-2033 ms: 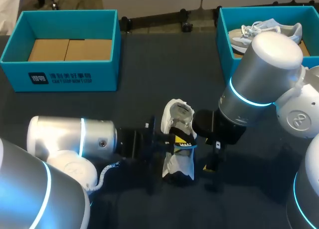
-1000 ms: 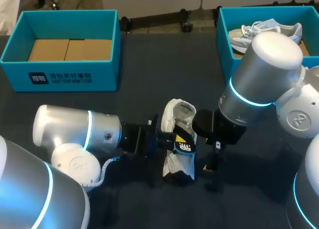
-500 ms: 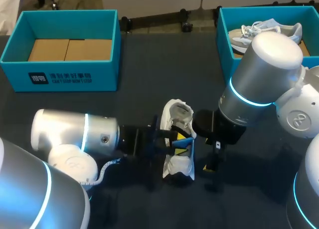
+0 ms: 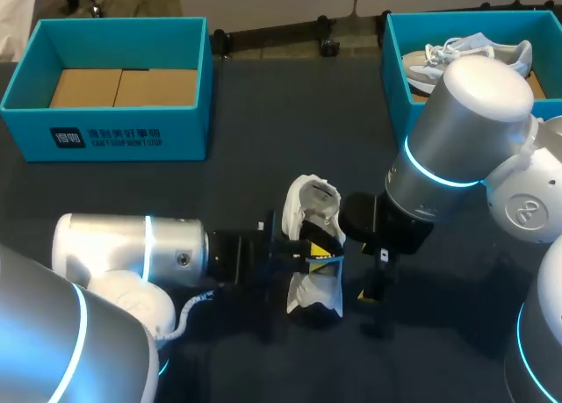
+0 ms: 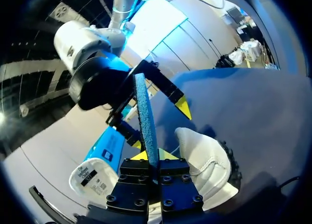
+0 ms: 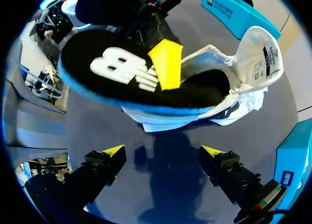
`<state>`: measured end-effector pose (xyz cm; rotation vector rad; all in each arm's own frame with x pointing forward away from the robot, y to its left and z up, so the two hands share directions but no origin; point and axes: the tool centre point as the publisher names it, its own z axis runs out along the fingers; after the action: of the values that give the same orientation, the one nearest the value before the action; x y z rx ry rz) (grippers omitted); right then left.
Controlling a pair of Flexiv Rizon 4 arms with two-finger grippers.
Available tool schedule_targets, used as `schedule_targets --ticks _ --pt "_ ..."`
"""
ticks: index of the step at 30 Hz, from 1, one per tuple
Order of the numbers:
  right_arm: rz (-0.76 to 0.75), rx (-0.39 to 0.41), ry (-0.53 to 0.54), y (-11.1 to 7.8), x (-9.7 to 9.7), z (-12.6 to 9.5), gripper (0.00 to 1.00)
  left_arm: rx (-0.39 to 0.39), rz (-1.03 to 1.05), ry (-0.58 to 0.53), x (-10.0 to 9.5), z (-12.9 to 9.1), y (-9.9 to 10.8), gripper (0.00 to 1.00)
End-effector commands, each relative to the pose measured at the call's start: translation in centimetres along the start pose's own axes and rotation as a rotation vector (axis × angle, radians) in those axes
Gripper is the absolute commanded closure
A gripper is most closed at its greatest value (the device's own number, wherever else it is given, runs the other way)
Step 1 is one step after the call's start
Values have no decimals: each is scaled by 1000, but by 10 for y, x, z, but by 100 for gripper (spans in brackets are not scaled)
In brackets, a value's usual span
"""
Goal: Take the shoe out of the shoebox, open the shoe tongue, remove and reinsert the insole, then place the shoe into the shoebox
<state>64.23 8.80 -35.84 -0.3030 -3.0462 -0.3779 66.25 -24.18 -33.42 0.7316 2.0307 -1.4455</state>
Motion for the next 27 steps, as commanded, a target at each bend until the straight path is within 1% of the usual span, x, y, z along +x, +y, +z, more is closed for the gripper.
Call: schedule_targets --ticks 1,4,6,7,8,9,12,15,19,23,27 --pt "0 0 -2 0 1 2 0 -9 46 27 1 4 0 100" --pt "0 0 -2 0 1 2 0 -32 81 45 2 5 4 100" --pt "0 0 -2 0 1 2 0 -63 106 64 3 6 10 100" --pt "0 0 -2 0 1 2 0 -63 106 64 3 6 10 100" --pt "0 0 -2 0 1 2 0 -92 120 75 3 6 17 100" --pt "0 0 -2 0 1 2 0 -95 119 77 3 6 18 100" --pt "0 0 -2 0 1 2 0 -136 122 77 0 6 29 100" --pt "0 0 -2 0 1 2 0 -162 127 84 -1 5 35 100" --pt "0 0 -2 0 1 2 0 -171 124 88 -3 4 36 100" --pt "0 0 -2 0 1 2 0 -170 122 96 -3 3 34 100" --pt "0 0 -2 0 1 2 0 -136 83 86 -4 -3 26 100"
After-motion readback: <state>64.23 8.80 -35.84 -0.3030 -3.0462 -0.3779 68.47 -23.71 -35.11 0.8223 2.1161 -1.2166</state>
